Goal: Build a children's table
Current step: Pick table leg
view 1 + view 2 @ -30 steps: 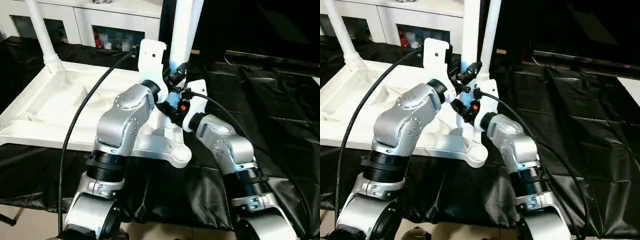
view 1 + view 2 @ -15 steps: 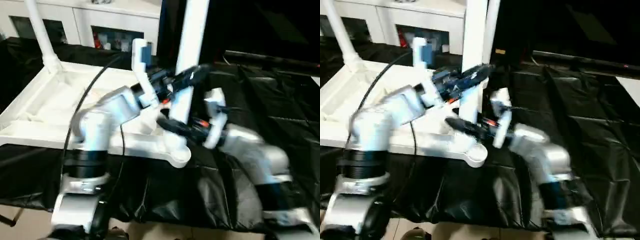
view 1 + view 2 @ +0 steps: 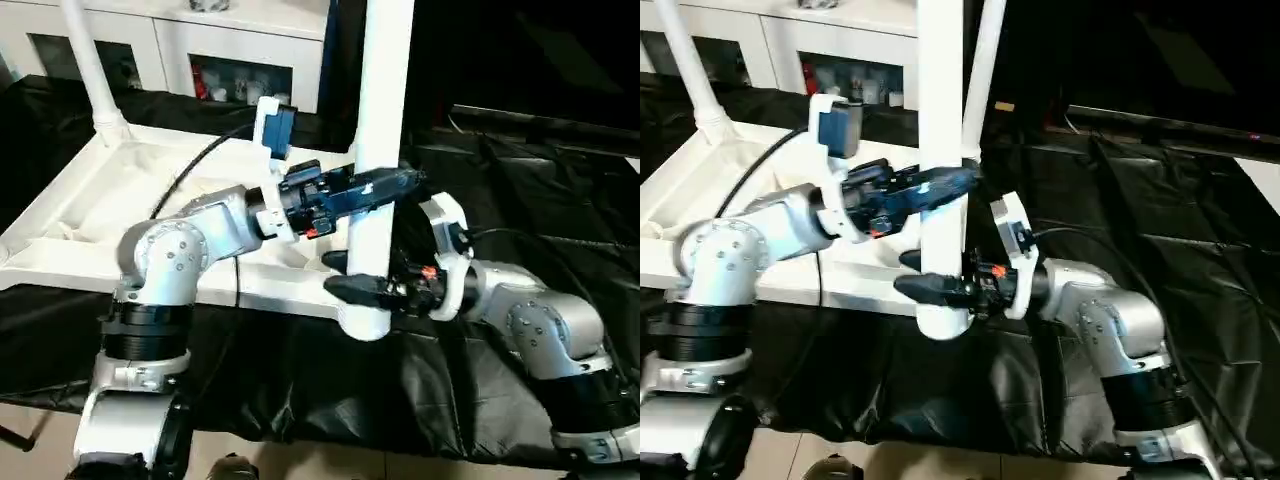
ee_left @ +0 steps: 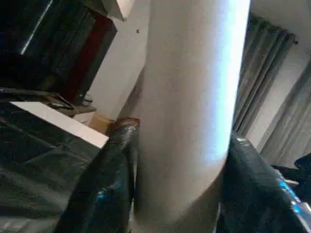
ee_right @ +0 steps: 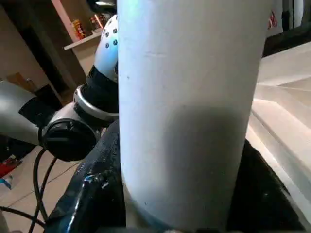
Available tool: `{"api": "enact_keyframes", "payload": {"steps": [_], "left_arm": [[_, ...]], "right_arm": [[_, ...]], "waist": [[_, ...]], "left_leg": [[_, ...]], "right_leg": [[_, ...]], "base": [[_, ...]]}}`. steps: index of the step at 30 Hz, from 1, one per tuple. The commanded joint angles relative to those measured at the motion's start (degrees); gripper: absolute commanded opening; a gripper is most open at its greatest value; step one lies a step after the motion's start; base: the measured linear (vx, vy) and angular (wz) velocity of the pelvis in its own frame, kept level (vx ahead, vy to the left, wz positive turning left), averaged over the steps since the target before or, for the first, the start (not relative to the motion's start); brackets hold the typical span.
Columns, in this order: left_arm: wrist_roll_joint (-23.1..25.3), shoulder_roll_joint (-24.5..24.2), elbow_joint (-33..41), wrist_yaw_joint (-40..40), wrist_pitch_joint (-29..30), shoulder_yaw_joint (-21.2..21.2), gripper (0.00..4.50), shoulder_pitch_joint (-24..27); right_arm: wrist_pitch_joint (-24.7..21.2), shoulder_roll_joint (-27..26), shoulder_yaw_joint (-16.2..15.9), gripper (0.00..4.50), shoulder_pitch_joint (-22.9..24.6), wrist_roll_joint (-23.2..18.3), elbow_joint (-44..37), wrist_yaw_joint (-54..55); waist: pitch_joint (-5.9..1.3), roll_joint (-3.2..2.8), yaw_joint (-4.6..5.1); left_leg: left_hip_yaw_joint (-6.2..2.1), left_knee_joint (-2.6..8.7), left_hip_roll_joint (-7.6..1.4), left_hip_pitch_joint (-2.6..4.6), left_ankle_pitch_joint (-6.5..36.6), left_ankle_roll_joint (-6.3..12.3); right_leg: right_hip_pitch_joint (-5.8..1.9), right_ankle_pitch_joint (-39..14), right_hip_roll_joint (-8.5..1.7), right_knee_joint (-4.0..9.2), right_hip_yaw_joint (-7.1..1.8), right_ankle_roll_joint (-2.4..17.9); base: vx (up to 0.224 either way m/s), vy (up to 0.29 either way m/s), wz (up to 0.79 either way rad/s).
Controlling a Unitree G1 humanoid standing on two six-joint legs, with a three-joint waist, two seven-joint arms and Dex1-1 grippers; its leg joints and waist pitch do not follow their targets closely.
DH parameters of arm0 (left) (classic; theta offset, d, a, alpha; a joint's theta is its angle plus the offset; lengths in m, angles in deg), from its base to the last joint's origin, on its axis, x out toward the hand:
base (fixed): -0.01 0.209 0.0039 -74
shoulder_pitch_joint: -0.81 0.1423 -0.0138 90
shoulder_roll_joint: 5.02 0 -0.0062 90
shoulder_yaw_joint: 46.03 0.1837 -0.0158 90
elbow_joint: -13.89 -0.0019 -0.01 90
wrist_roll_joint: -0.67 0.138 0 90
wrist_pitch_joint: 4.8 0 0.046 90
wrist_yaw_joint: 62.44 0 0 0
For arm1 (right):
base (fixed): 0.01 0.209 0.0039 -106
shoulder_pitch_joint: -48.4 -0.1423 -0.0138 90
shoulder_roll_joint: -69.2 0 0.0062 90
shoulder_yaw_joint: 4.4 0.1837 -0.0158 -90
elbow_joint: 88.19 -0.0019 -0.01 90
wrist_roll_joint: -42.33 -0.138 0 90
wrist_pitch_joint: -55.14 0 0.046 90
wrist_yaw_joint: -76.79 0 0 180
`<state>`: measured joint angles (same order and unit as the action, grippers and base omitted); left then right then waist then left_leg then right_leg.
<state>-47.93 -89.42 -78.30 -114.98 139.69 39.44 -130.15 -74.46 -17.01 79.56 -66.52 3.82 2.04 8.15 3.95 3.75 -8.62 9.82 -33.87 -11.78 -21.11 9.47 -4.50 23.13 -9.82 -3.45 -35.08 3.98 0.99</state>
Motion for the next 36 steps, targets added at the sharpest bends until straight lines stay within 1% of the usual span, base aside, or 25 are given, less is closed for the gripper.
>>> {"api": "enact_keyframes", "payload": {"steps": [1, 2, 3, 4, 5, 8, 10, 12, 14, 16, 17, 18, 19, 20, 22, 25, 26, 27, 28, 29, 30, 32, 33, 34, 36], "left_arm": [[0.1, 0.4, 0.3, 0.2, -0.5, 0.5, 2.24, -0.7], [0.3, 0.5, 0.2, 0.6, -0.8, 0.3, 2.12, -0.8], [0.4, 0.5, 0.1, 0.8, -0.9, 0.3, 2.12, -0.8], [0.8, 0.5, 0.1, 1.4, -1.3, 0.2, 2.02, -0.8], [1.0, 0.5, 0.2, 1.6, -1.5, 0.3, 2.0, -0.8], [1.8, 0.4, 0.5, 2.7, -2.1, 0.6, 1.95, -0.5], [3.6, 0.6, 1.2, 4.7, -3.5, 1.2, 1.91, -0.2], [5.2, 1.0, 1.4, 6.7, -5.0, 1.5, 1.91, -0.2], [8.3, 1.3, 1.5, 9.5, -7.2, 2.4, 1.91, -0.5], [9.5, 1.3, 1.5, 10.4, -8.0, 2.7, 1.9, -0.6], [13.6, 1.8, 1.0, 14.9, -10.6, 3.6, 1.9, -1.4], [15.2, 2.3, 0.7, 17.2, -11.5, 3.8, 1.9, -1.8], [17.0, 2.3, 0.6, 19.7, -11.7, 4.3, 1.9, -2.2], [18.1, 2.4, 0.5, 21.1, -11.9, 4.6, 1.9, -2.3], [19.4, 3.1, 0.8, 23.8, -12.2, 4.8, 1.9, -2.5], [22.6, 5.0, 2.5, 29.0, -12.7, 6.1, 1.9, -2.2], [23.7, 5.5, 3.0, 30.2, -13.1, 6.7, 1.9, -2.0], [24.3, 5.8, 3.2, 30.8, -13.4, 7.0, 1.9, -1.9], [25.0, 6.4, 3.5, 31.8, -13.6, 7.4, 1.9, -1.9], [25.2, 6.6, 3.5, 32.1, -13.6, 7.6, 1.9, -1.8], [25.8, 7.1, 3.4, 33.2, -13.8, 7.8, 1.9, -2.0], [26.7, 7.7, 3.1, 34.9, -14.2, 7.9, 1.9, -2.2], [27.1, 8.0, 3.0, 35.6, -14.3, 7.8, 1.9, -2.4], [27.4, 8.2, 2.9, 36.0, -14.4, 7.7, 1.9, -2.4], [27.5, 8.3, 2.9, 36.1, -14.3, 7.7, 1.9, -2.4]], "right_arm": [[2.9, 0.2, 0.0, 1.99, 0.2, 1.9, -1.2, 1.1], [3.7, -0.1, -0.2, 1.99, 0.0, 3.0, -0.5, 2.0], [3.9, -0.2, -0.2, 1.99, -0.1, 3.3, -0.2, 2.4], [4.0, -0.4, -0.3, 2.55, -0.4, 3.7, 0.3, 3.1], [3.7, -0.5, -0.2, 2.69, -0.6, 3.6, 0.5, 3.3], [3.4, -0.6, -0.1, 2.8, -0.9, 3.7, 0.4, 4.5], [6.1, -1.2, -0.9, 3.15, -1.2, 7.2, 0.3, 8.0], [7.4, -2.1, -1.3, 3.15, -1.7, 9.6, 1.0, 11.3], [7.4, -3.5, -1.3, 3.16, -2.9, 11.8, 3.0, 15.8], [7.3, -3.8, -1.2, 3.16, -3.2, 12.5, 3.5, 17.2], [6.7, -5.0, -0.5, 3.16, -4.2, 13.9, 5.2, 21.5], [6.8, -5.2, -0.4, 3.16, -4.6, 14.5, 5.8, 22.8], [7.0, -5.6, -0.1, 3.16, -4.9, 14.9, 6.3, 24.0], [7.4, -5.8, 0.0, 3.16, -4.9, 15.2, 6.5, 24.7], [7.4, -6.2, 0.1, 3.16, -5.2, 15.7, 7.0, 26.0], [8.5, -8.8, -0.5, 3.16, -6.2, 18.0, 9.5, 29.6], [9.4, -10.1, -0.7, 3.16, -6.7, 19.3, 10.9, 31.9], [10.1, -11.0, -0.9, 3.16, -7.0, 20.1, 11.8, 33.5], [10.4, -12.4, -0.7, 3.16, -7.7, 20.7, 13.6, 36.1], [10.4, -12.9, -0.5, 3.16, -8.0, 20.9, 14.3, 37.0], [10.7, -13.7, -0.5, 2.88, -8.4, 21.1, 15.2, 38.1], [11.0, -14.7, -0.3, 2.81, -9.0, 20.9, 16.2, 39.2], [11.1, -15.2, -0.1, 2.69, -9.3, 20.9, 16.5, 39.4], [11.2, -15.7, 0.0, 2.69, -9.6, 20.9, 16.7, 39.4], [11.4, -16.0, 0.1, 2.44, -9.8, 21.0, 16.9, 39.2]], "waist": [[-4.29, -0.89, -0.22], [-4.3, -0.84, -0.19], [-4.28, -0.83, -0.17], [-4.28, -0.72, -0.13], [-4.31, -0.77, -0.13], [-4.32, -0.74, -0.18], [-4.31, -0.65, -0.17], [-4.3, -0.67, -0.02], [-4.29, -0.68, 0.2], [-4.27, -0.69, 0.15], [-4.29, -0.64, 0.18], [-4.29, -0.71, 0.4], [-4.32, -0.69, 0.36], [-4.33, -0.73, 0.29], [-4.4, -0.62, 0.27], [-4.54, -0.63, 0.46], [-4.56, -0.69, 0.59], [-4.53, -0.6, 0.65], [-4.51, -0.28, 0.74], [-4.42, -0.53, 0.78], [-4.42, -0.4, 0.78], [-4.45, -0.47, 0.76], [-4.45, -0.48, 0.76], [-4.46, -0.55, 0.77], [-4.38, -0.53, 0.73]], "left_leg": [[-0.55, 4.03, -1.48, 0.79, 13.3, -2.01], [-0.53, 4.0, -1.49, 0.79, 13.2, -2.19], [-0.52, 4.02, -1.44, 0.78, 13.1, -2.19], [-0.51, 4.04, -1.39, 0.72, 13.0, -2.16], [-0.53, 4.04, -1.44, 0.76, 12.9, -2.14], [-0.51, 4.02, -1.43, 0.8, 12.6, -2.18], [-0.52, 4.02, -1.5, 0.77, 12.5, -2.3], [-0.52, 4.05, -1.43, 0.71, 11.9, -2.75], [-0.61, 4.14, -1.43, 0.74, 12.4, -2.96], [-0.54, 4.11, -1.43, 0.84, 12.6, -2.93], [-0.53, 4.14, -1.46, 0.86, 12.5, -2.94], [-0.63, 4.24, -1.54, 0.79, 12.5, -3.33], [-0.62, 4.17, -1.48, 0.87, 12.6, -3.36], [-0.54, 4.11, -1.49, 0.93, 12.5, -3.42], [-0.54, 4.08, -1.41, 0.74, 11.9, -3.22], [-0.54, 3.97, -1.44, 0.61, 10.8, -3.18], [-0.54, 3.94, -1.34, 0.51, 10.3, -3.13], [-0.51, 3.94, -1.37, 0.5, 10.3, -3.24], [-0.45, 3.96, -1.36, 0.54, 10.4, -3.16], [-0.46, 4.02, -1.36, 0.59, 10.6, -3.36], [-0.42, 4.0, -1.35, 0.63, 11.0, -3.29], [-0.45, 4.04, -1.39, 0.76, 11.4, -3.4], [-0.46, 4.05, -1.4, 0.78, 11.5, -3.37], [-0.43, 4.04, -1.42, 0.83, 11.7, -3.36], [-0.46, 4.09, -1.38, 0.73, 11.8, -3.32]], "right_leg": [[-2.96, -17.4, -4.59, 4.51, -2.52, 7.8], [-2.89, -16.9, -4.59, 4.48, -2.51, 8.0], [-2.93, -16.6, -4.57, 4.45, -2.51, 8.1], [-2.99, -16.6, -4.53, 4.45, -2.5, 8.1], [-3.0, -16.5, -4.56, 4.41, -2.5, 8.1], [-3.03, -16.2, -4.54, 4.33, -2.53, 7.9], [-2.98, -16.1, -4.59, 4.34, -2.56, 7.7], [-2.94, -15.9, -4.56, 4.31, -2.57, 7.3], [-2.92, -16.7, -4.53, 4.33, -2.54, 7.3], [-2.96, -17.1, -4.61, 4.47, -2.61, 6.7], [-2.89, -16.7, -4.55, 4.4, -2.65, 6.7], [-2.87, -15.9, -4.41, 4.24, -2.61, 6.7], [-2.89, -15.9, -4.49, 4.28, -2.58, 6.6], [-2.85, -15.6, -4.49, 4.29, -2.67, 6.3], [-3.06, -14.7, -4.47, 4.14, -2.67, 6.1], [-3.04, -12.2, -4.5, 3.89, -2.67, 6.8], [-3.15, -11.6, -4.49, 3.77, -2.64, 7.2], [-3.04, -11.6, -4.5, 3.79, -2.66, 7.3], [-3.04, -11.9, -4.47, 3.86, -2.65, 7.4], [-2.91, -12.6, -4.56, 3.87, -2.69, 7.5], [-2.93, -13.1, -4.47, 4.0, -2.67, 7.2], [-2.89, -13.1, -4.43, 3.96, -2.71, 6.4], [-2.84, -12.7, -4.38, 3.93, -2.69, 6.3], [-2.76, -12.6, -4.42, 3.92, -2.72, 6.3], [-2.84, -12.7, -4.41, 3.94, -2.71, 6.1]], "base": [[0.0, 0.0, 0.0], [0.0, 0.0, 0.0], [0.0, 0.0, 0.0], [0.0, 0.0, 0.0], [0.0, 0.0, 0.0], [0.0, 0.0, 0.0], [0.0, 0.0, 0.0], [0.0, 0.0, 0.0], [0.0, 0.0, 0.0], [0.0, 0.0, 0.0], [0.0, 0.0, 0.0], [0.0, 0.0, 0.0], [0.0, 0.0, 0.0], [0.0, 0.0, 0.0], [0.0, 0.0, 0.0], [0.0, 0.0, 0.0], [0.0, 0.0, 0.0], [0.0, 0.0, 0.0], [0.0, 0.0, 0.0], [0.0, 0.0, 0.0], [0.0, 0.0, 0.0], [0.0, 0.0, 0.0], [0.0, 0.0, 0.0], [0.0, 0.0, 0.0], [0.0, 0.0, 0.0]]}}
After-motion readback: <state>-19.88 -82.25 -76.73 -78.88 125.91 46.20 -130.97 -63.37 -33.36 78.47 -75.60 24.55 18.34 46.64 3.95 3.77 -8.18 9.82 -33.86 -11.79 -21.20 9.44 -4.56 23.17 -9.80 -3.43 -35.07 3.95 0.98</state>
